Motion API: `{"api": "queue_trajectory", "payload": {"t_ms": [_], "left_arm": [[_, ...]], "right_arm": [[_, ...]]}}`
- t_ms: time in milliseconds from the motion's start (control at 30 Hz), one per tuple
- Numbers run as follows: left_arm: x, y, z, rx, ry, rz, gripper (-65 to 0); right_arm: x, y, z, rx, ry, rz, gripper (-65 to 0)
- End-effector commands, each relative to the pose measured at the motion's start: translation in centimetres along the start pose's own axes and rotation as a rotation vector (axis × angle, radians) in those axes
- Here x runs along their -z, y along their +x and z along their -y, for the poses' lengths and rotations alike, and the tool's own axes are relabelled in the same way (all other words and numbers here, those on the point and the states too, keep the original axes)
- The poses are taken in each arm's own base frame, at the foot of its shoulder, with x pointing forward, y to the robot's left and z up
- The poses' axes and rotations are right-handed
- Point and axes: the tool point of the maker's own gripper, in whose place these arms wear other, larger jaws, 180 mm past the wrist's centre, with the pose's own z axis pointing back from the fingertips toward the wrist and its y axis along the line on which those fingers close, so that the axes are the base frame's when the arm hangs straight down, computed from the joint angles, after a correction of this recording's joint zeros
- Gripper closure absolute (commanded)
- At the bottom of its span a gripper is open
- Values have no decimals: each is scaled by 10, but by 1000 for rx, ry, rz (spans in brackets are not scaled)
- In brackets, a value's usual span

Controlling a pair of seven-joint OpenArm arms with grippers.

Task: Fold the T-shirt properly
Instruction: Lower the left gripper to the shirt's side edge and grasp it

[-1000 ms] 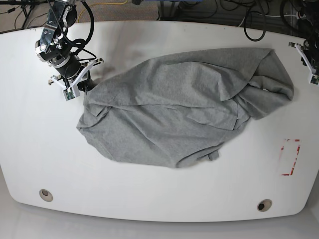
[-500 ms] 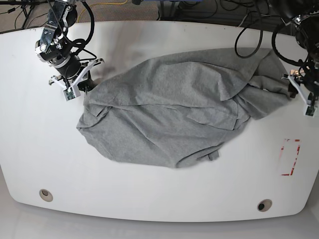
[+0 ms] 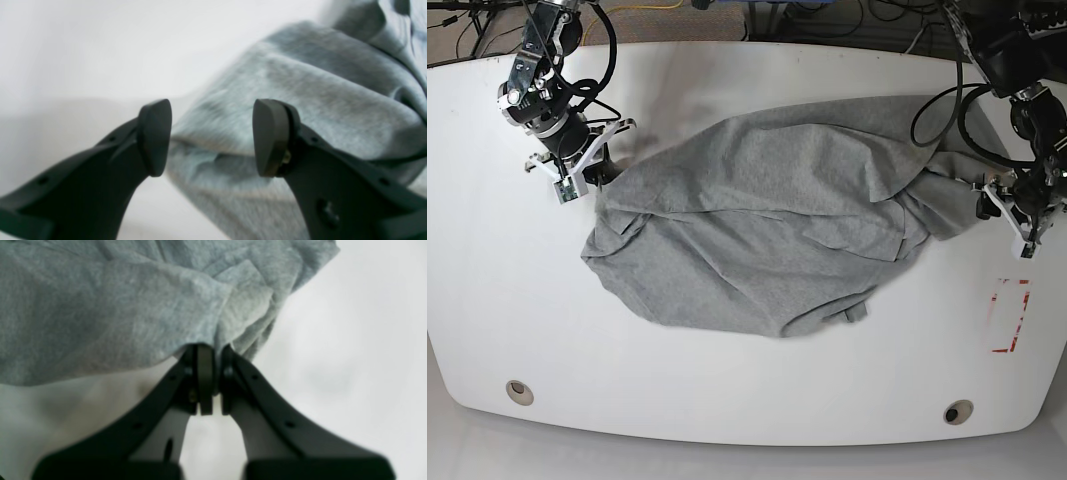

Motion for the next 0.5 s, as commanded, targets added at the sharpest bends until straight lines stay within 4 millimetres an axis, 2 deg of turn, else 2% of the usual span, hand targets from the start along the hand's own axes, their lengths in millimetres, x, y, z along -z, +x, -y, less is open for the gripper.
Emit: {"api": "queue_trajectory", "payload": {"t_ms": [0,200,300,467], "left_arm": [[-6,16,-15,3,20,43,-363],[-8,7,-24,2,32,21,-363],[-11,-7,-29,8,43,-10,-364],[-13,-16,-33,15,51,-32,-364]], "right_arm": [[-3,15,3,-13,-1,50,-13],[-3,15,3,-12,0,51,-13],[-3,15,3,-12,0,51,-13],[-3,15,3,-12,0,51,-13]]}}
